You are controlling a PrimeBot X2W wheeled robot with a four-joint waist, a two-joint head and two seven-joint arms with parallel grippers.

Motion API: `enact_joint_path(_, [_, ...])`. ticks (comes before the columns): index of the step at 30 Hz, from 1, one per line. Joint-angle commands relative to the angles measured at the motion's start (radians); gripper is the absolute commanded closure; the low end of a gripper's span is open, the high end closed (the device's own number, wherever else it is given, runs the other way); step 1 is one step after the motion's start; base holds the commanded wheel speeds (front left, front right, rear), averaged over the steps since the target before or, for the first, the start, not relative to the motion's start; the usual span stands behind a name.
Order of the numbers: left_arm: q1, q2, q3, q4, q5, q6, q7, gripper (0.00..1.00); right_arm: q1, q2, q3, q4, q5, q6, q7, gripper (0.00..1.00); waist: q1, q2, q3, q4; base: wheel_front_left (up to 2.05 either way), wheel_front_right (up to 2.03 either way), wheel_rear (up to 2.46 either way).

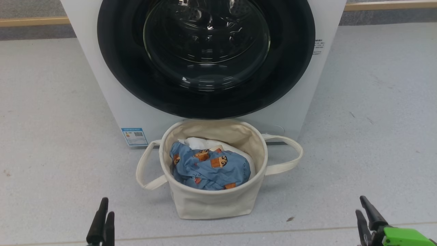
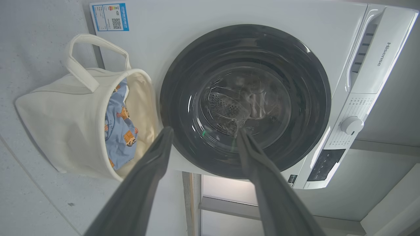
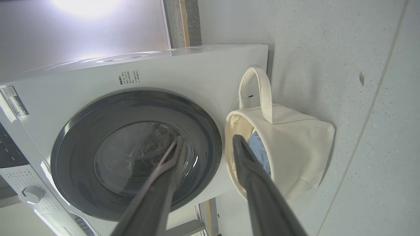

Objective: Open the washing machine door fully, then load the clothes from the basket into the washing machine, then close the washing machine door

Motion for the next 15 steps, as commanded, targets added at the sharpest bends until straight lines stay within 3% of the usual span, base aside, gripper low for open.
enact_joint_path(1, [-0.035, 0.005, -0.002, -0.032, -0.001, -0.001, -0.011, 0.0, -0.036, -0.003, 0.0, -0.031, -0.014, 0.0, -0.011, 0.0, 0.0007, 0.0, 0.0, 0.001, 0.0, 0.0, 0.0])
enact_joint_path(4, [-0.037, 0.006, -0.004, -0.032, 0.0, -0.001, -0.02, 0.0, -0.04, -0.003, -0.002, -0.033, -0.023, 0.0, -0.019, 0.0, 0.0023, 0.0, -0.002, 0.003, 0.0, 0.0, 0.0])
enact_joint_path(15, [-0.045, 0.007, -0.007, -0.037, 0.012, -0.001, -0.049, 0.0, -0.053, -0.004, -0.007, -0.077, -0.066, 0.0, -0.049, 0.0, 0.0001, 0.0, 0.001, 0.008, 0.0, 0.0, 0.0])
